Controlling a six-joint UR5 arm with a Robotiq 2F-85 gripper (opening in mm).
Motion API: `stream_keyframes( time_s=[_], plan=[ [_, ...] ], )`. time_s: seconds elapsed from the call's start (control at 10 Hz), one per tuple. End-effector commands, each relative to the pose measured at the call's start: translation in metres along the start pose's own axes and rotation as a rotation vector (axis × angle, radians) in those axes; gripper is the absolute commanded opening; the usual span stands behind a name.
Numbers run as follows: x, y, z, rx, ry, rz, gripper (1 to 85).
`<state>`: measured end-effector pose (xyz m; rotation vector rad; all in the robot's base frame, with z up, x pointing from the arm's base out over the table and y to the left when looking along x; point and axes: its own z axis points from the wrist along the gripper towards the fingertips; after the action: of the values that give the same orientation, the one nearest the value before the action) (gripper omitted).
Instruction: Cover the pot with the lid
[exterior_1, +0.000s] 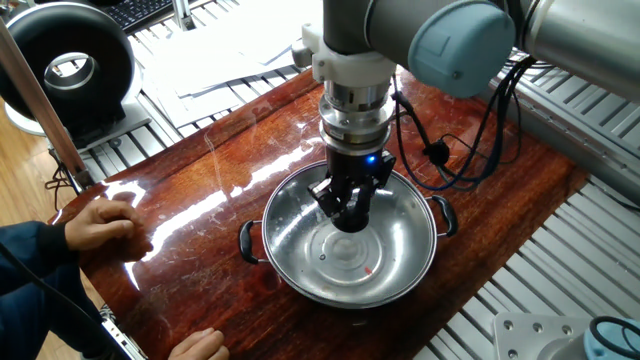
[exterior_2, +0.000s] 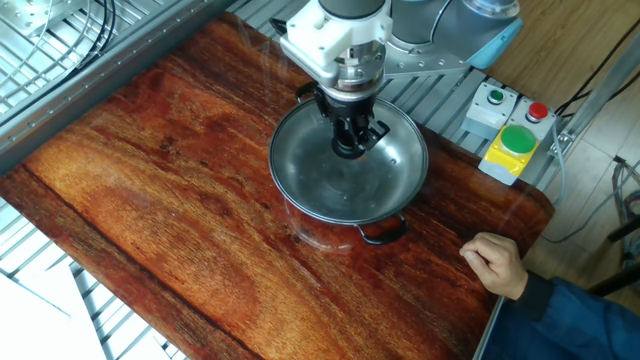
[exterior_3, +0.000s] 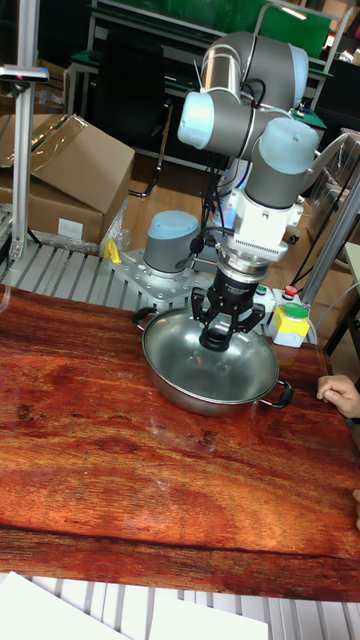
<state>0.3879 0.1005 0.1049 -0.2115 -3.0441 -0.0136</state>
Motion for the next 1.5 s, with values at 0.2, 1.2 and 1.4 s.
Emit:
stream_keyframes(
  time_s=[0.2,1.2,1.4],
  plan=[
    [-0.005,0.007,0.003,0.031,-0.009,0.024,16.3],
    [-0.038,-0.065,-0.051,0.063,0.026,-0.082,34.7],
    [-0.053,-0.101,-0.060,0.093,0.013,-0.098,1.3]
  ],
)
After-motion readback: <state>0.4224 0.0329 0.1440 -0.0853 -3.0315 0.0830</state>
